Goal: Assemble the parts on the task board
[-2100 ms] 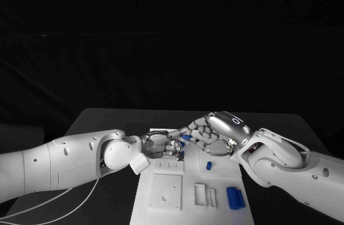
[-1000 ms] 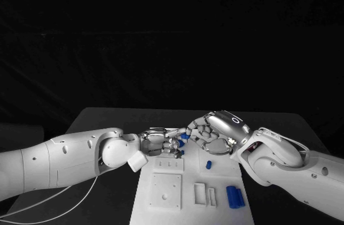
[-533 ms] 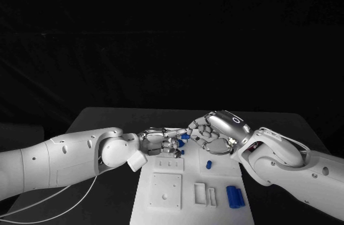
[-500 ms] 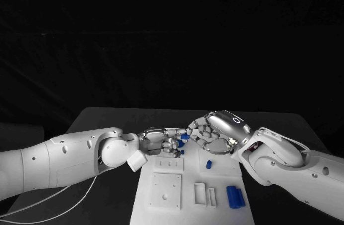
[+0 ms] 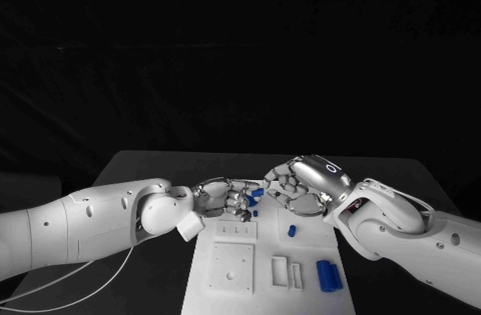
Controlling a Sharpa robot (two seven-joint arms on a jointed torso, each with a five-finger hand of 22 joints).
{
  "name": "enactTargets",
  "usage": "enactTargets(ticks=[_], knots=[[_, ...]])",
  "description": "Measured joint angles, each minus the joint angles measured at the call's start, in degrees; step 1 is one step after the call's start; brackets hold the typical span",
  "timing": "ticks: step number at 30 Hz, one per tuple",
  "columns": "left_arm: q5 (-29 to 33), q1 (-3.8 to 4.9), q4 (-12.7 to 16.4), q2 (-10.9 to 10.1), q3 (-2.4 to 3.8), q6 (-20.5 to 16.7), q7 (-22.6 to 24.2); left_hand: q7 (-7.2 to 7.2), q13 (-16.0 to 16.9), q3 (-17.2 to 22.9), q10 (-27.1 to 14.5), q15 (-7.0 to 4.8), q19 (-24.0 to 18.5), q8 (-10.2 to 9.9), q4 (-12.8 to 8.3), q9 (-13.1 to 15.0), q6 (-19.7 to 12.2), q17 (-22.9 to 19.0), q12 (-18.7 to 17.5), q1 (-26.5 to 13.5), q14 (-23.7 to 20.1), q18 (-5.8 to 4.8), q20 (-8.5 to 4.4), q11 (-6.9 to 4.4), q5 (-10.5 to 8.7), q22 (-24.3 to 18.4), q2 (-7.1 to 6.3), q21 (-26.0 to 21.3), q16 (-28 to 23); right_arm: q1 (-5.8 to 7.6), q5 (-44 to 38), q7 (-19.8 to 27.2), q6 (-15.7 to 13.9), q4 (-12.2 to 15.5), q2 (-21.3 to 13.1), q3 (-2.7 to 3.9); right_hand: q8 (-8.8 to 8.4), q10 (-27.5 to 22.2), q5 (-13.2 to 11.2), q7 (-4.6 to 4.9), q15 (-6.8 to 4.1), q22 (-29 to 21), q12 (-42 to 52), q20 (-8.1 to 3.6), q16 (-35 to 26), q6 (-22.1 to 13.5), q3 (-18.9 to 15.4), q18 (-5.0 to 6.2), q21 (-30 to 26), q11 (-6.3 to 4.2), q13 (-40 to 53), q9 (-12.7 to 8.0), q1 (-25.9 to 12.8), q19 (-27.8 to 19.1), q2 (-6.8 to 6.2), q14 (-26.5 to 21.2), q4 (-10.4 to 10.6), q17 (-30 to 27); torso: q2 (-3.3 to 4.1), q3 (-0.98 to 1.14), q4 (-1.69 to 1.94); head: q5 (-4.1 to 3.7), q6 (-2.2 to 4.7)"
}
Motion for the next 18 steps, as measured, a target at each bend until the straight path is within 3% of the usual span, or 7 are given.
enactTargets(ticks=[6,8,10,13,18], knots=[[-1.0,0.00,0.0,0.0,0.00,-1.0,0.6,0.11,0.1,0.3,0.3,-0.22,0.2,0.0,0.3,0.5,0.1,0.0,0.2,-0.1,0.3,0.00,-0.22,-0.11,1.43,0.0,-0.52,0.4,0.2,0.00,0.4,-0.2,0.0,-0.1,0.0,-0.01,0.00,0.0,0.4,0.00,0.01,0.0,0.0,-0.11,0.0,0.0,-1.3,0.00,0.2,0.00,0.0,0.0,-0.4,-0.1,-0.40,0.0,-0.8,0.0,0.00,0.01,0.02,-0.09,-0.09],[-1.4,0.00,0.0,0.0,0.00,-1.6,0.9,0.11,0.1,0.3,0.3,-0.22,0.2,0.0,0.3,0.6,0.1,0.0,0.2,-0.1,0.3,0.00,-0.22,-0.10,1.91,0.0,-0.53,0.4,0.2,0.00,0.9,-0.4,0.0,-0.1,0.0,-0.02,-0.34,0.0,2.5,0.35,0.01,0.0,-0.1,-0.21,0.0,-0.3,-3.0,0.00,0.2,-0.01,0.0,-0.2,-1.2,-0.2,-1.16,0.0,-1.1,0.1,0.00,0.01,0.02,-0.10,-0.12],[-2.1,0.00,0.2,-0.1,0.00,-2.3,1.3,0.11,0.1,0.3,0.3,-0.22,0.2,0.0,0.3,0.6,0.1,0.0,0.2,-0.2,0.3,0.00,-0.22,-0.10,1.99,0.0,-0.67,0.4,0.2,0.00,1.5,-0.8,0.0,-0.4,-0.1,-0.03,-1.76,-0.8,5.8,1.22,0.30,0.0,-0.4,-0.44,0.0,-2.1,-6.3,0.00,0.2,0.51,0.1,-0.7,-2.9,-0.6,-2.26,-0.3,-1.6,0.1,-0.02,0.01,0.01,-0.09,-0.12],[-3.8,0.00,0.6,-0.2,0.00,-3.7,2.0,0.07,0.1,0.3,0.5,-0.30,0.6,0.0,0.3,0.7,0.3,0.0,0.2,-0.3,0.4,0.00,-0.24,-0.28,2.17,-0.1,-0.74,0.5,0.2,0.00,2.5,-1.5,0.0,-0.6,-0.1,-0.10,-2.66,-1.8,9.0,1.41,0.84,0.0,-0.7,-0.86,0.0,-4.2,-11.7,-0.02,-0.1,1.32,0.1,-0.9,-5.3,-1.0,-2.19,-0.8,-2.6,0.1,-0.03,0.01,0.00,-0.05,-0.13],[-8.7,0.00,1.4,-0.3,0.00,-8.3,3.2,0.16,0.2,0.7,0.8,-0.27,1.2,0.0,0.3,0.8,0.5,0.0,0.4,-0.4,0.6,0.01,-0.36,-0.41,2.31,-0.1,-1.01,1.0,0.5,0.00,5.1,-2.8,0.5,-2.0,-0.1,-0.17,-3.03,-2.2,9.6,1.57,1.13,0.0,-0.7,-1.15,-0.3,-4.6,-14.7,-0.07,-0.4,1.54,0.1,-0.9,-5.7,-1.3,-1.85,-0.9,-3.1,0.1,-0.03,-0.01,-0.01,-0.02,-0.02]])
